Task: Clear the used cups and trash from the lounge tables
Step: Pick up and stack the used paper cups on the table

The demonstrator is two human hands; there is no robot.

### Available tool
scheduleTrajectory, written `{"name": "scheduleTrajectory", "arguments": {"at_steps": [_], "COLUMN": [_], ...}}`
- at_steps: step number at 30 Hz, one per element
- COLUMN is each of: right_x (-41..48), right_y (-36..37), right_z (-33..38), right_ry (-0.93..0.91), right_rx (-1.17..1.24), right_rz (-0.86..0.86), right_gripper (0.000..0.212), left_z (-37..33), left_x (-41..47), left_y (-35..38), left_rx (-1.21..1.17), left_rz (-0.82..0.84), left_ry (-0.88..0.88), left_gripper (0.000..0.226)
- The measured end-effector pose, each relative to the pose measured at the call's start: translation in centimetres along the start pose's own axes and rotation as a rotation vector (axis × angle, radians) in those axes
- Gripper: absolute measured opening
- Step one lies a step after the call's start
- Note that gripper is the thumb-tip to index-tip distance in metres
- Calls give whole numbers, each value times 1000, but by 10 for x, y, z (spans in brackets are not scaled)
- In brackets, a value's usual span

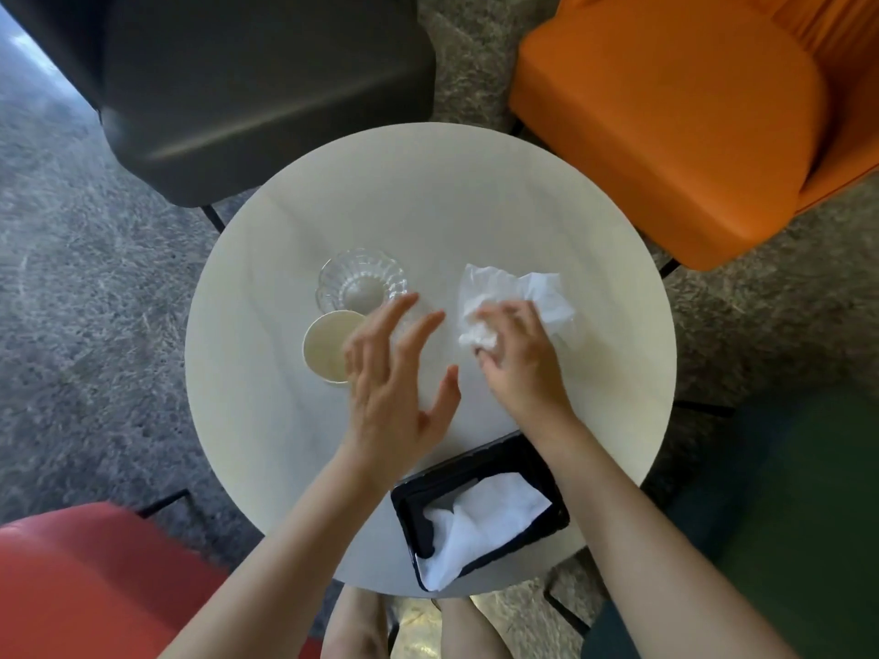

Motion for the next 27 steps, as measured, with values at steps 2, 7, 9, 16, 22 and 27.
{"name": "scheduleTrajectory", "arguments": {"at_steps": [2, 7, 9, 16, 22, 27], "right_x": [11, 21, 16, -13, -17, -23], "right_y": [-18, -4, 1, 3, 6, 3], "right_z": [-18, -67, -75, -77, -73, -70], "right_ry": [118, 433, 460, 423, 364, 327], "right_rx": [29, -7, -13, -249, 59, 195], "right_rz": [-100, 106, 140, 115, 182, 295], "right_gripper": [58, 48, 37, 20, 28, 54], "left_z": [-3, 2, 8, 17, -10, -8], "left_x": [-3, -14, -14, -22, -17, -19], "left_y": [20, 62, 73, 102, 110, 114], "left_rx": [-78, -78, -93, -227, -347, -307], "left_rz": [146, 445, 497, 565, 532, 556], "left_ry": [-23, -178, -282, -584, -419, -504], "left_gripper": [35, 36, 42, 61, 34, 52]}}
Point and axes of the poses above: each hand's wrist, its own x-axis towards the middle knuckle, its own y-axis out of the palm, z = x × y, the point moved 6 cm from there along x, towards the middle knuckle, and after that the axes turned 4 degrees about z, right-handed, at the moved point
